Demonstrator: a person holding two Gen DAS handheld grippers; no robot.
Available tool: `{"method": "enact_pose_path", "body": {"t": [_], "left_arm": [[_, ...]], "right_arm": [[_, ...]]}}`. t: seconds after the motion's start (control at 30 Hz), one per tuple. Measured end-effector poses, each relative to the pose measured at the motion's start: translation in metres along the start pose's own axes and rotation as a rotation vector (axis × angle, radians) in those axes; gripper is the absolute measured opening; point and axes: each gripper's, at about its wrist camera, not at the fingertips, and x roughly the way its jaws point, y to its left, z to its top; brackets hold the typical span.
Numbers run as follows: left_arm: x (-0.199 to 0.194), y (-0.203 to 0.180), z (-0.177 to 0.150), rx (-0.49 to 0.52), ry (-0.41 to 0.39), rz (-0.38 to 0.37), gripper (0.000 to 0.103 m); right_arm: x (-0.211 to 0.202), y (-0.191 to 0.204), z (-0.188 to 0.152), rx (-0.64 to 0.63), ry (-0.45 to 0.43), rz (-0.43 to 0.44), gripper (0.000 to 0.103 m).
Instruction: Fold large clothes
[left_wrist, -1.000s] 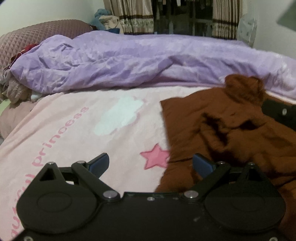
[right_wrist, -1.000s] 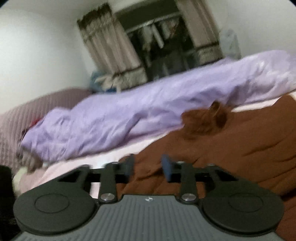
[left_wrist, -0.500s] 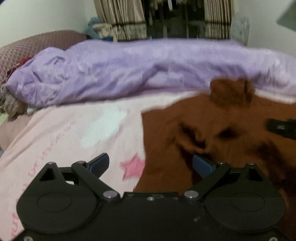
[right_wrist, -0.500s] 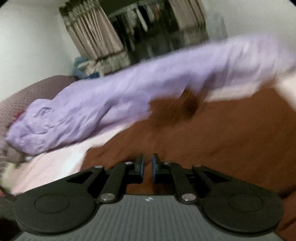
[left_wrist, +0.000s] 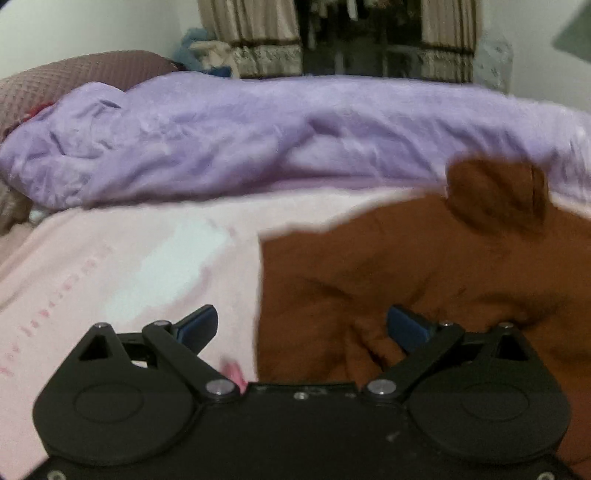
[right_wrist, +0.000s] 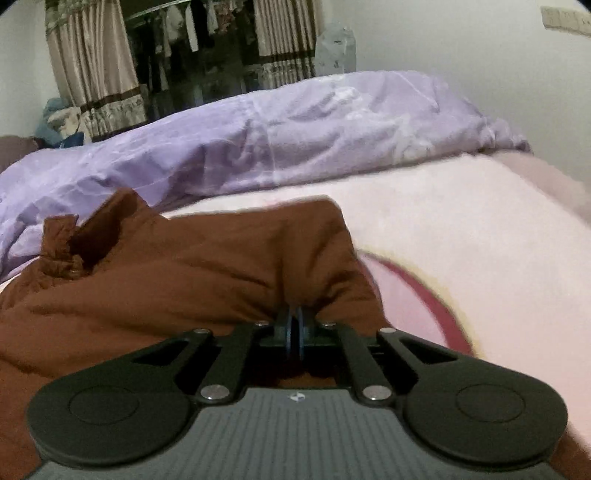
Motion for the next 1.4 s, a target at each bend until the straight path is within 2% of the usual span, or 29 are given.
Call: {"method": "enact_pose_path", "body": {"t": [0.07, 0.1, 0.17, 0.23, 0.27, 0.3, 0.33, 0.4, 0.53, 0.6, 0.67, 0.7, 0.73, 0.83, 0.87, 0.93, 1.0, 1.03, 1.07, 1.1, 1.17, 1.3, 1.33, 1.4], "left_arm": [[-0.013, 0.005, 0.015, 0.007, -0.072, 0.069, 0.1], [-0.011, 0.002, 0.025, 0.05, -0.072, 0.111, 0.1], [0.001, -0.001, 0.036, 0.07, -0.077, 0.115, 0.1], [0.014, 0.0, 0.034, 0.021, -0.069, 0.058, 0.1], [0.027, -0.001, 0.029, 0.011, -0.031, 0.028, 0.1], [0.04, -0.005, 0.021, 0.023, 0.009, 0.037, 0.101], [0.054, -0.012, 0.01, 0.055, 0.041, 0.073, 0.103], [0.056, -0.016, -0.002, 0.067, -0.01, 0.088, 0.102], [0.054, -0.025, 0.003, 0.117, -0.019, 0.105, 0.102], [0.035, -0.021, 0.01, 0.13, -0.051, 0.169, 0.1], [0.006, -0.017, 0.019, 0.118, -0.104, 0.269, 0.1], [-0.005, -0.016, 0.024, 0.11, -0.102, 0.296, 0.1], [-0.02, -0.015, 0.027, 0.1, -0.108, 0.279, 0.1], [-0.059, -0.02, 0.021, 0.04, -0.142, 0.066, 0.1], [-0.066, -0.027, 0.016, 0.029, -0.143, -0.022, 0.1], [-0.063, -0.046, 0.002, 0.077, -0.124, -0.12, 0.101], [-0.041, -0.073, -0.015, 0.211, -0.086, -0.105, 0.101], [-0.017, -0.084, -0.028, 0.273, -0.016, -0.078, 0.103], [0.0, -0.084, -0.038, 0.257, 0.012, -0.103, 0.103], [0.003, -0.074, -0.041, 0.174, 0.005, -0.133, 0.103], [0.004, -0.063, -0.029, 0.115, 0.049, -0.17, 0.103], [-0.009, -0.062, -0.02, 0.068, 0.018, -0.089, 0.1], [-0.022, -0.063, -0.018, 0.062, -0.021, -0.084, 0.1], [-0.043, -0.069, -0.015, 0.055, -0.106, -0.124, 0.101]], "right_arm": [[-0.016, -0.004, 0.01, -0.01, -0.076, 0.016, 0.009], [-0.019, -0.003, 0.018, -0.013, -0.105, 0.022, 0.009], [-0.01, -0.002, 0.033, -0.02, -0.132, 0.021, 0.01], [0.014, -0.006, 0.037, -0.043, -0.112, -0.007, 0.01], [0.032, -0.008, 0.036, -0.046, -0.085, -0.027, 0.01], [0.055, -0.012, 0.03, -0.042, -0.033, -0.045, 0.01], [0.066, -0.015, 0.022, -0.03, -0.03, -0.04, 0.01], [0.063, -0.013, 0.026, -0.023, -0.051, -0.039, 0.017], [0.06, -0.009, 0.021, -0.066, -0.047, -0.059, 0.017], [0.044, -0.005, 0.025, -0.092, -0.036, -0.08, 0.017], [0.012, -0.001, 0.03, -0.126, -0.087, -0.067, 0.017], [-0.007, 0.002, 0.03, -0.131, -0.116, -0.044, 0.019], [-0.023, 0.004, 0.03, -0.131, -0.132, -0.016, 0.019], [-0.054, 0.018, 0.024, -0.115, -0.136, 0.084, 0.019], [-0.054, 0.024, 0.02, -0.112, -0.122, 0.105, 0.019], [-0.041, 0.035, 0.009, -0.126, -0.074, 0.119, 0.02], [-0.014, 0.041, -0.007, -0.157, 0.021, 0.09, 0.02], [-0.005, 0.04, -0.018, -0.171, 0.027, 0.095, 0.02], [-0.004, 0.038, -0.028, -0.193, -0.029, 0.1, 0.02], [-0.005, 0.038, -0.033, -0.212, -0.046, 0.096, 0.02], [-0.008, 0.039, -0.029, -0.202, -0.034, 0.09, 0.02], [-0.021, 0.035, -0.023, -0.113, -0.047, 0.096, 0.021], [-0.03, 0.037, -0.019, -0.085, -0.055, 0.115, 0.021], [-0.05, 0.05, -0.015, -0.094, -0.096, 0.199, 0.021]]}}
